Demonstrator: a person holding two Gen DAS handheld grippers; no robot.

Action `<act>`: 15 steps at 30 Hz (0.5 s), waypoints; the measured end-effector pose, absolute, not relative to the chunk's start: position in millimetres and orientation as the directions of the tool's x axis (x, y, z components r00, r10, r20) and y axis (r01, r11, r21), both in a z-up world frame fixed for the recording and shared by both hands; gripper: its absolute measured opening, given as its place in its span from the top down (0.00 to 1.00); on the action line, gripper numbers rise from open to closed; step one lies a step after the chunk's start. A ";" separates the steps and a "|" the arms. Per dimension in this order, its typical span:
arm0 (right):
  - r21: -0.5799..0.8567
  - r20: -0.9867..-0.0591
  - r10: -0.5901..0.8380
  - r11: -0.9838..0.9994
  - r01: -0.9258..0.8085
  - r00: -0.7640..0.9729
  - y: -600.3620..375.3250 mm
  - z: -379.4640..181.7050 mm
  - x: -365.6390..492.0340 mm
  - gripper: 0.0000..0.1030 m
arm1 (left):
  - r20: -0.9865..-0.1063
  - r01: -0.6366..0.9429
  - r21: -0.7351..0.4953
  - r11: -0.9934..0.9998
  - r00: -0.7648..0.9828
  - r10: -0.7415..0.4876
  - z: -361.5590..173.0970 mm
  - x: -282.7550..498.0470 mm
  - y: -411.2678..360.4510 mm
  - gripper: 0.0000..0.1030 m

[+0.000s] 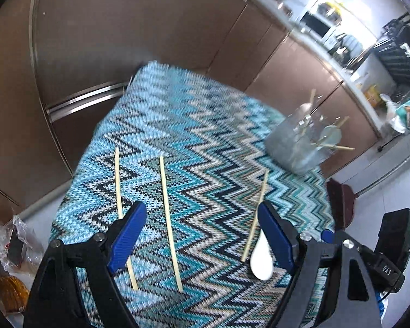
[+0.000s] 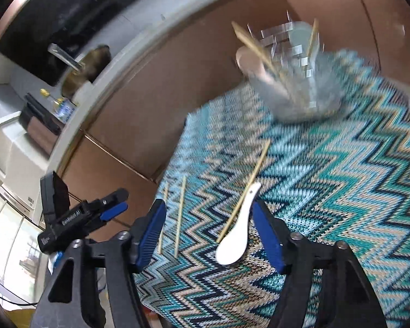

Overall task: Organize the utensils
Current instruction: 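Lower the right tool onto the white ceramic spoon while the left tool grasps a chopstick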

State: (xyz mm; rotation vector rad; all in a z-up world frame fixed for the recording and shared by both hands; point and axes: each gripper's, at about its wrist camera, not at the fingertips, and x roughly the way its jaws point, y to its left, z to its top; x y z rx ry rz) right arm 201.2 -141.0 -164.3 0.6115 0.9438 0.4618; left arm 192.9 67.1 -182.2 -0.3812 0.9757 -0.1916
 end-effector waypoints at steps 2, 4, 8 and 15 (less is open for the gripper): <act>0.677 -0.621 0.632 0.730 -0.089 0.464 -136.9 -179.7 215.8 0.45 | -0.794 -0.023 -0.386 0.922 0.517 -0.319 -193.2 207.8 65.5 0.21; 0.683 -0.638 0.647 0.726 -0.081 0.417 -131.3 -194.9 230.4 0.52 | -0.816 -0.027 -0.375 0.927 0.483 -0.316 -202.4 221.7 63.4 0.22; 0.699 -0.655 0.671 0.713 -0.059 0.348 -124.0 -220.2 252.7 0.60 | -0.852 -0.036 -0.349 0.936 0.428 -0.301 -216.1 244.9 63.0 0.35; 0.700 -0.675 0.679 0.713 -0.040 0.288 -115.2 -246.8 277.9 0.70 | -0.899 -0.078 -0.314 0.946 0.343 -0.270 -243.4 275.1 65.4 0.52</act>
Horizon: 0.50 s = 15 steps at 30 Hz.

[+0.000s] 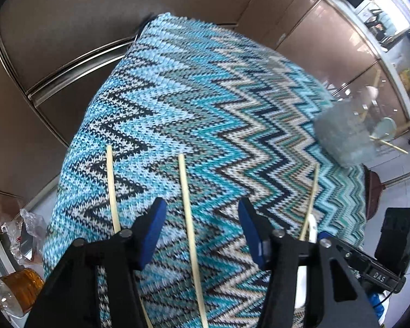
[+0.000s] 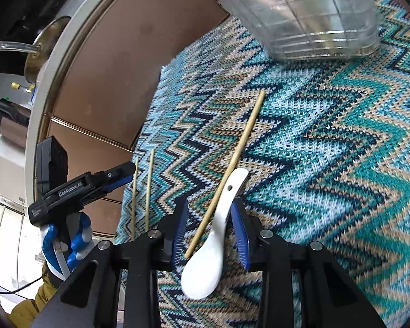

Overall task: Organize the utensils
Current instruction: 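Lower the right tool onto the white ceramic spoon while the left tool grasps a chopstick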

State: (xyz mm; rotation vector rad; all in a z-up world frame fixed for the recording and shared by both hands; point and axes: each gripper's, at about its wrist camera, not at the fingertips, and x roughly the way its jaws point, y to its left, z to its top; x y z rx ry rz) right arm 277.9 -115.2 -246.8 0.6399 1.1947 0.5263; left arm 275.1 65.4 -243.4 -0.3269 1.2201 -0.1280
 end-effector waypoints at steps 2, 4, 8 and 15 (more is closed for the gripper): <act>0.696 -0.682 0.676 0.717 -0.039 0.278 -113.7 -250.3 281.3 0.71 | -0.908 -0.081 -0.303 0.949 0.327 -0.262 -248.7 280.2 64.7 0.57; 0.700 -0.680 0.683 0.713 -0.039 0.267 -112.7 -254.8 284.7 0.73 | -0.913 -0.082 -0.297 0.951 0.315 -0.258 -252.8 284.5 64.1 0.60; 0.717 -0.667 0.700 0.696 -0.033 0.254 -112.0 -264.6 291.6 0.75 | -0.923 -0.081 -0.282 0.956 0.297 -0.247 -258.4 292.2 62.8 0.65; 0.737 -0.648 0.721 0.675 -0.038 0.244 -118.6 -269.4 293.2 0.85 | -0.940 -0.070 -0.230 0.971 0.274 -0.203 -263.6 299.2 59.8 0.76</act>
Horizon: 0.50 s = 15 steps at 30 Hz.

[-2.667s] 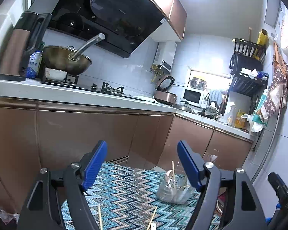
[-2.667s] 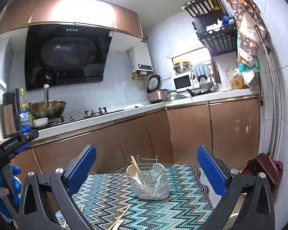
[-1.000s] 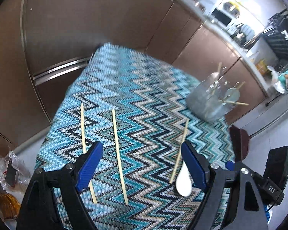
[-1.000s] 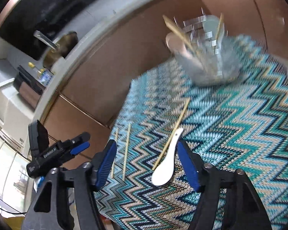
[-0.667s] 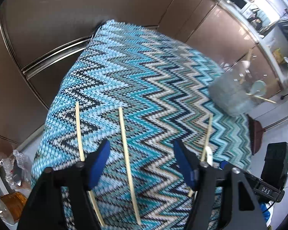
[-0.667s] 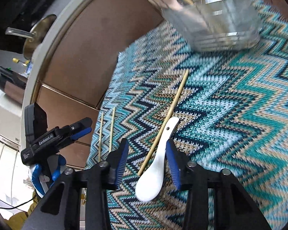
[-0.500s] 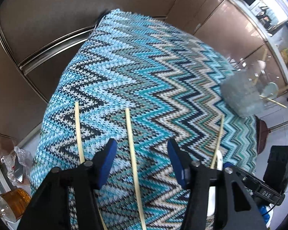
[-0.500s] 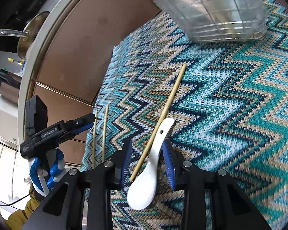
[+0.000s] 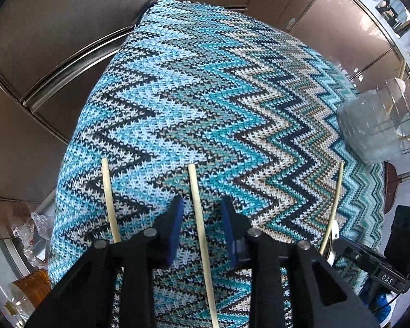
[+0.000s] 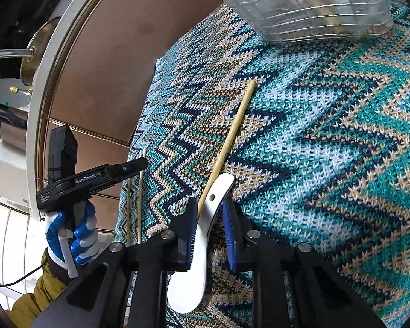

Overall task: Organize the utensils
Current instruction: 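Lower the right tool onto the white ceramic spoon while the left tool grasps a chopstick, then lift the white spoon with the right tool while the left tool lifts its chopstick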

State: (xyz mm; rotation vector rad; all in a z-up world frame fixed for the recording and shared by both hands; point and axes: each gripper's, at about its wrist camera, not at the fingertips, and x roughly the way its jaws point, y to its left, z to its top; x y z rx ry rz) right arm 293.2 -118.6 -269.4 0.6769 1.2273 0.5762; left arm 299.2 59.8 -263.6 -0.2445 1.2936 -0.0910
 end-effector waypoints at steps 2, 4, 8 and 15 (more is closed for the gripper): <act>0.746 -0.638 0.731 0.665 -0.041 0.240 -120.9 -271.3 294.2 0.86 | -0.944 -0.065 -0.217 0.974 0.269 -0.192 -263.5 299.4 60.0 0.79; 0.757 -0.628 0.741 0.653 -0.038 0.237 -126.1 -271.9 293.3 0.86 | -0.947 -0.062 -0.203 0.977 0.266 -0.180 -263.5 300.1 59.0 0.80; 0.771 -0.612 0.758 0.635 -0.042 0.227 -129.6 -273.4 294.0 0.85 | -0.952 -0.060 -0.178 0.982 0.265 -0.156 -265.5 301.9 52.3 0.87; 0.760 -0.617 0.748 0.647 -0.063 0.246 -128.6 -269.1 287.9 0.87 | -0.949 -0.056 -0.152 0.987 0.288 -0.129 -264.5 300.6 50.0 0.93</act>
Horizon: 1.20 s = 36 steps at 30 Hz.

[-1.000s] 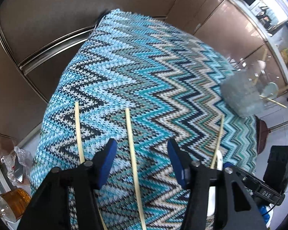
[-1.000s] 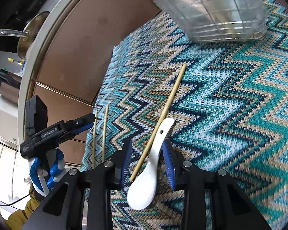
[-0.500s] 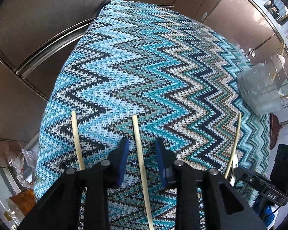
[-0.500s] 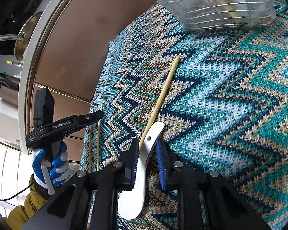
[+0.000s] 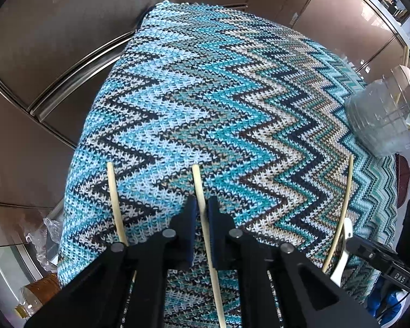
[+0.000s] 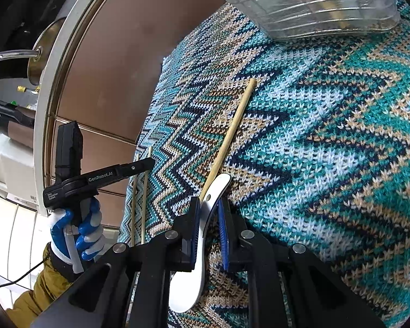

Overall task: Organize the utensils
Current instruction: 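Lift the white spoon with the right tool while the left tool lifts its chopstick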

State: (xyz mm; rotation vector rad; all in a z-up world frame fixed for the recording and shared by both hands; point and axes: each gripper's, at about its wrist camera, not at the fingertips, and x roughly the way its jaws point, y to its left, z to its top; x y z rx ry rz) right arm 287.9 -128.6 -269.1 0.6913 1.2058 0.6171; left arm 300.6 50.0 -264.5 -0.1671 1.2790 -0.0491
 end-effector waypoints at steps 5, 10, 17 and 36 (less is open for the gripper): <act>0.749 -0.596 0.740 0.652 -0.115 0.312 -133.5 -251.5 269.2 0.88 | -0.931 -0.065 -0.166 0.984 0.341 -0.134 -255.2 286.0 57.4 0.94; 0.707 -0.590 0.711 0.684 -0.182 0.382 -134.9 -223.8 243.3 0.92 | -0.893 -0.048 -0.184 0.982 0.425 -0.147 -232.0 265.1 60.6 0.94; 0.633 -0.598 0.655 0.739 -0.228 0.462 -132.9 -191.4 204.6 0.94 | -0.839 -0.017 -0.197 0.980 0.520 -0.160 -201.3 237.1 62.0 0.94; 0.623 -0.559 0.645 0.741 -0.249 0.521 -146.2 -185.0 188.1 0.95 | -0.925 -0.089 -0.174 0.981 0.356 -0.132 -252.9 283.7 59.6 0.77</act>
